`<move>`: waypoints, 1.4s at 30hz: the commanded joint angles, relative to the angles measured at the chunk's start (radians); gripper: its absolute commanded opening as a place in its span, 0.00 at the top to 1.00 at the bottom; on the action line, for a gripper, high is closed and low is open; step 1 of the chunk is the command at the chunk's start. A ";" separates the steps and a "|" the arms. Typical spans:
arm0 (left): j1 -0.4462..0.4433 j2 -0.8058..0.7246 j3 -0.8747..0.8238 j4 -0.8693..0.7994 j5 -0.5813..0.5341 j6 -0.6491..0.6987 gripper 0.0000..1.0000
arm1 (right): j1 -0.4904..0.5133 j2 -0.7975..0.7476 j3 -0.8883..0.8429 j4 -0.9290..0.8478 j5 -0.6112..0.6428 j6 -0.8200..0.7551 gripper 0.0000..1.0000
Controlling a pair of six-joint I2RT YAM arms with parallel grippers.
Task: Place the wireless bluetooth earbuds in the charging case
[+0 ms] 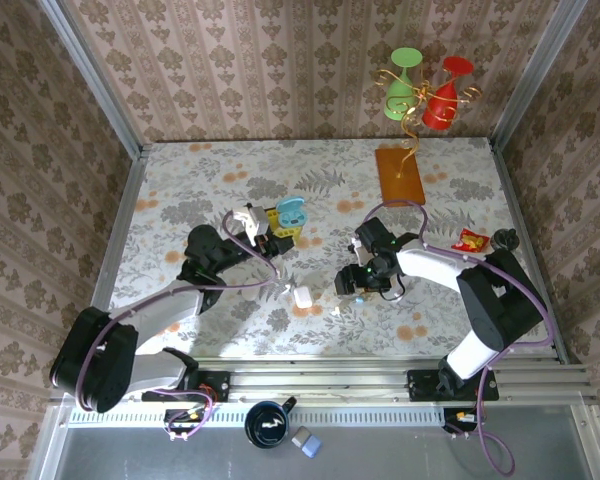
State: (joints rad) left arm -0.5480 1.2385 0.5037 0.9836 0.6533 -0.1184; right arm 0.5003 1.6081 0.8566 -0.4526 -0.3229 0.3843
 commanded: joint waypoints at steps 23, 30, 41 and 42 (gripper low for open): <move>0.065 -0.057 -0.004 -0.017 0.007 0.023 0.71 | 0.054 -0.129 -0.037 -0.062 0.121 0.037 0.25; 0.066 -0.068 -0.022 0.006 -0.003 0.015 0.72 | 0.061 -0.004 0.048 -0.042 0.008 0.001 0.27; 0.066 -0.100 -0.033 -0.013 -0.003 0.013 0.71 | 0.068 0.010 0.002 -0.038 0.008 0.014 0.29; 0.066 -0.099 -0.031 -0.013 -0.003 0.013 0.71 | 0.069 0.001 -0.008 -0.041 0.012 0.017 0.29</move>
State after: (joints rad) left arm -0.4889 1.1576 0.4709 0.9493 0.6533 -0.1005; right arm 0.5621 1.6371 0.8883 -0.4652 -0.3115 0.3962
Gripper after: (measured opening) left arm 0.375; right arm 0.711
